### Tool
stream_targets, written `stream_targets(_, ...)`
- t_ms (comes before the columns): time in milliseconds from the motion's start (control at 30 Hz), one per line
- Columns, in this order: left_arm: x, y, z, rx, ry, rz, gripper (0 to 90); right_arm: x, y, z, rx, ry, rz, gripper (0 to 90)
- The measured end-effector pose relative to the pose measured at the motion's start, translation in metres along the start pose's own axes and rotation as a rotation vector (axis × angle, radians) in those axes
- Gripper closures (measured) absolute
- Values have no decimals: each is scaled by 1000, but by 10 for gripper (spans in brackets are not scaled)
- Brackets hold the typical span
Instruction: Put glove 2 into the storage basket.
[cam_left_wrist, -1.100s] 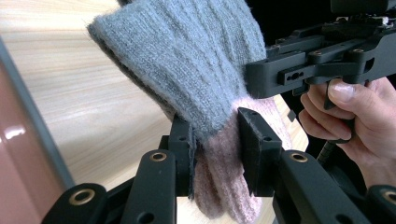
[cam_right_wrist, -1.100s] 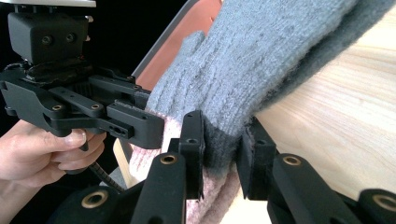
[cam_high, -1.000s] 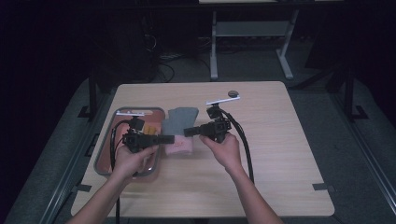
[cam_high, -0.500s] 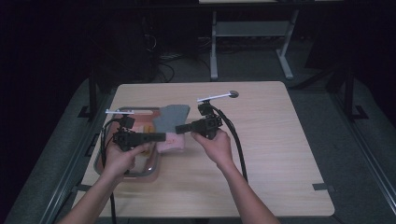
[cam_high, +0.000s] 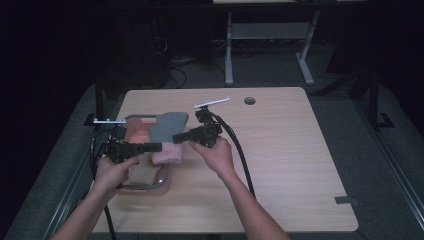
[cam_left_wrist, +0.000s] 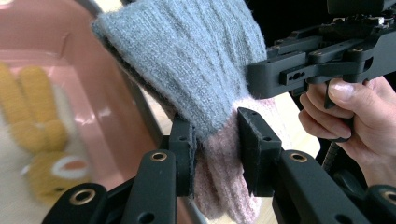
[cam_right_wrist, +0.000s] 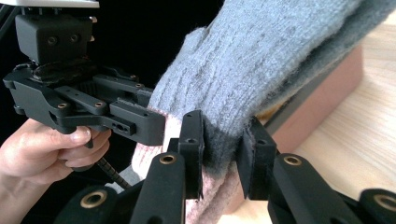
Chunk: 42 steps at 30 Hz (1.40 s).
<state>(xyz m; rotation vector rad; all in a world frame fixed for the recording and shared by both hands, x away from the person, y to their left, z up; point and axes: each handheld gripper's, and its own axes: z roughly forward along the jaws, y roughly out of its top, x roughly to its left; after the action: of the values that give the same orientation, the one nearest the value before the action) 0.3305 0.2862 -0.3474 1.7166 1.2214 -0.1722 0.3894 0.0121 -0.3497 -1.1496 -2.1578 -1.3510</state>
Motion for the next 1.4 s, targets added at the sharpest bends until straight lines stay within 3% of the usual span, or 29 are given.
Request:
stream_targets(400, 10, -4, -17, 4, 27, -6, 688, 8, 6, 19, 31, 13, -10, 732)
stream_targets(1400, 30, -9, -37, -1, 67, -37, 694, 10, 13, 51, 81, 39, -2, 726)
